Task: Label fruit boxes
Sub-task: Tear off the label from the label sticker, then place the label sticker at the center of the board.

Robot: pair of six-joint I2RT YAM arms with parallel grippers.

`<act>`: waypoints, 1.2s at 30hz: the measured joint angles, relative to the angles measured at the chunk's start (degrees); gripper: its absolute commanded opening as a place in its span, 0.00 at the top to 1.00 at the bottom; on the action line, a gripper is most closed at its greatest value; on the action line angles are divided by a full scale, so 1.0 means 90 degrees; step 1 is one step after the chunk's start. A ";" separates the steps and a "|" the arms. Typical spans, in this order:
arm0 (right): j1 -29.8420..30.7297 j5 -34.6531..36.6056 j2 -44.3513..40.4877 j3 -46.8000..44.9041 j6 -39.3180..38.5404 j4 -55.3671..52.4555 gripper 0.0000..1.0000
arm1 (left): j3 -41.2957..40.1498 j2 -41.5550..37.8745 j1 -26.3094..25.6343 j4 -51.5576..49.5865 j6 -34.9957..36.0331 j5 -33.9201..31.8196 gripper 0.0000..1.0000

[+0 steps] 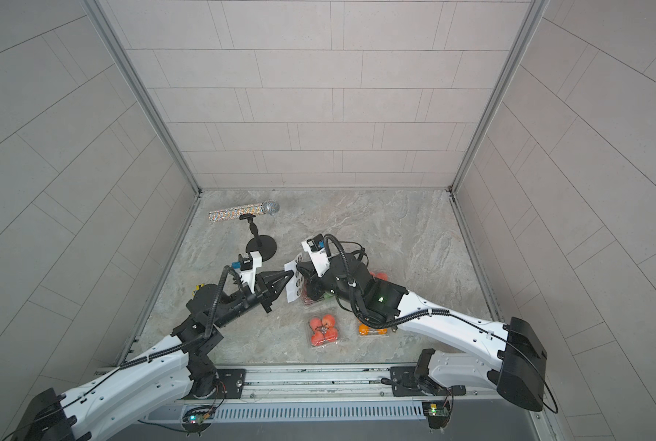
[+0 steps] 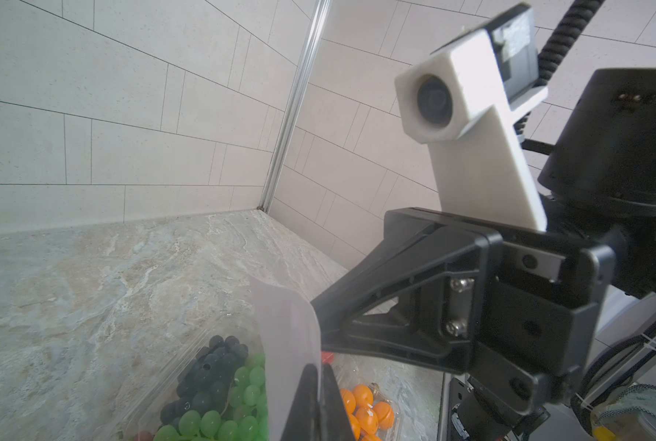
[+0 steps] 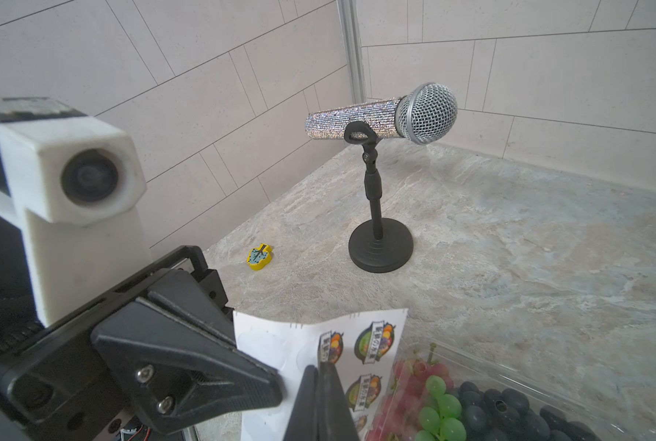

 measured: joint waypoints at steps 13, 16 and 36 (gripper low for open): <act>0.0000 0.0340 -0.0192 -0.0104 -0.0068 -0.0019 1.00 | 0.0000 -0.0177 0.0000 -0.0049 0.0010 -0.0056 1.00; 0.0000 0.0440 -0.0345 -0.0197 -0.0073 -0.0036 1.00 | 0.0000 -0.0189 0.0000 -0.0153 0.0058 -0.0124 1.00; -0.0005 0.1489 -0.0792 -0.0381 -0.0398 -0.0899 1.00 | 0.0107 -0.0294 0.0000 -0.0872 0.0083 -0.0750 1.00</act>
